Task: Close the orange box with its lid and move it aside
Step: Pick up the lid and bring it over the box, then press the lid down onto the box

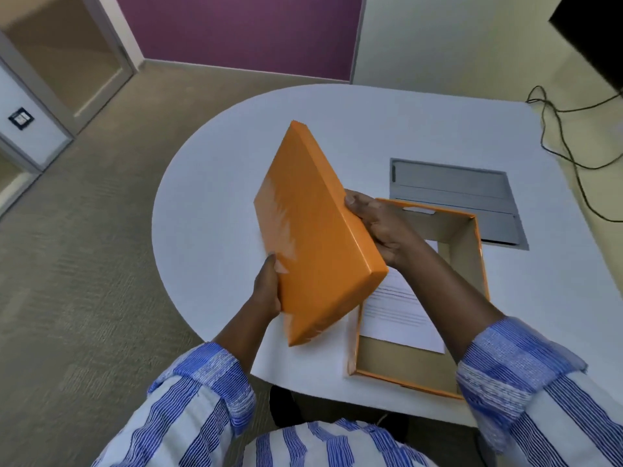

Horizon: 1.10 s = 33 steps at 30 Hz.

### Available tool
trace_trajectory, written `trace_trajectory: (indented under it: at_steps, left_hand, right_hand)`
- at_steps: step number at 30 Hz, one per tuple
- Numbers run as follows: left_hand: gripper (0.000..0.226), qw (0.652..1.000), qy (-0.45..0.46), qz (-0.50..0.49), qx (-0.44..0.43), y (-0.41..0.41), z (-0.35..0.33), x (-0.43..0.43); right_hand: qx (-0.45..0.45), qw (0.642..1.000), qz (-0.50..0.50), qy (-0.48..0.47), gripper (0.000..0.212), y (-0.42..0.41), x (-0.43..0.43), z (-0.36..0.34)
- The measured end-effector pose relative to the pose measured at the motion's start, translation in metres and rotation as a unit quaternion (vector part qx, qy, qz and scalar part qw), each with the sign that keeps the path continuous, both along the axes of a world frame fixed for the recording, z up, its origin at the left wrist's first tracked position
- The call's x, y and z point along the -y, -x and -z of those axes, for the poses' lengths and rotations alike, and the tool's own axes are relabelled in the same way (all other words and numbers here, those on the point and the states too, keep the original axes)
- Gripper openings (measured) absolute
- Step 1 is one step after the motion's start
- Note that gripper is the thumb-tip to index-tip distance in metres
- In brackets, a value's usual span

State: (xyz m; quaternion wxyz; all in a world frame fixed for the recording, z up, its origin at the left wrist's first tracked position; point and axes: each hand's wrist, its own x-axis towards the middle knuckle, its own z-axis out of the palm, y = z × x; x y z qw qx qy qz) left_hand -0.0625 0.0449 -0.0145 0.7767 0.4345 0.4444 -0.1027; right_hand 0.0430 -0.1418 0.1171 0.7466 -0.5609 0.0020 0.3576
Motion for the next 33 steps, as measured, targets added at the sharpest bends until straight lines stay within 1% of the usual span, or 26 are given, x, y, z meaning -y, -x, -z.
trace_trajectory:
  at_steps: [1,3,5,6,7,9,10,12,13,14,18,20,22,27,33]
  left_hand:
    - [0.047,1.000,-0.017,-0.002,-0.005,-0.004,0.000,0.003]
    - [0.046,0.995,-0.099,0.002,-0.021,-0.011,0.000,0.008]
    - [0.051,0.984,-0.179,0.010,-0.015,-0.020,-0.001,0.014]
    - [0.055,0.978,-0.208,0.020,-0.004,-0.025,-0.003,0.018]
    - [0.058,0.973,-0.229,0.031,0.010,-0.030,-0.007,0.023]
    - [0.059,0.964,-0.257,0.063,0.037,-0.042,-0.016,0.036]
    - [0.057,0.958,-0.269,0.083,0.049,-0.048,-0.022,0.044]
    - [0.051,0.947,-0.289,0.125,0.067,-0.058,-0.031,0.062]
    - [0.049,0.940,-0.299,0.146,0.073,-0.062,-0.035,0.071]
    - [0.049,0.933,-0.310,0.166,0.078,-0.065,-0.039,0.080]
    - [0.068,0.886,-0.391,0.235,0.086,-0.073,-0.049,0.115]
    - [0.071,0.860,-0.436,0.256,0.071,-0.071,-0.050,0.133]
    - [0.071,0.842,-0.464,0.272,0.050,-0.064,-0.049,0.150]
    - [0.072,0.815,-0.499,0.294,0.013,-0.045,-0.042,0.175]
    - [0.074,0.812,-0.506,0.291,0.003,-0.024,-0.037,0.181]
  right_hand:
    - [-0.002,1.000,0.011,-0.002,0.042,-0.002,0.011,0.002]
    - [0.016,0.999,0.040,0.032,0.040,-0.008,0.033,0.006]
    - [0.066,0.987,0.053,0.134,0.037,-0.011,0.057,0.008]
    - [0.092,0.975,0.058,0.196,0.036,-0.012,0.068,0.009]
    - [0.111,0.960,0.068,0.248,0.036,-0.012,0.078,0.010]
    - [0.141,0.930,0.106,0.322,0.039,-0.011,0.095,0.011]
    - [0.162,0.908,0.123,0.365,0.041,-0.010,0.104,0.012]
    - [0.211,0.847,0.122,0.472,0.049,-0.005,0.124,0.016]
    - [0.223,0.827,0.114,0.504,0.053,-0.001,0.135,0.019]
    - [0.222,0.820,0.116,0.515,0.054,0.004,0.146,0.021]
    - [0.200,0.816,0.149,0.522,0.055,0.020,0.187,0.037]
    - [0.178,0.825,0.160,0.512,0.056,0.028,0.204,0.046]
    - [0.151,0.836,0.161,0.503,0.059,0.035,0.219,0.056]
    - [0.116,0.864,0.123,0.475,0.064,0.049,0.242,0.076]
    - [0.082,0.897,0.096,0.424,0.069,0.058,0.249,0.092]
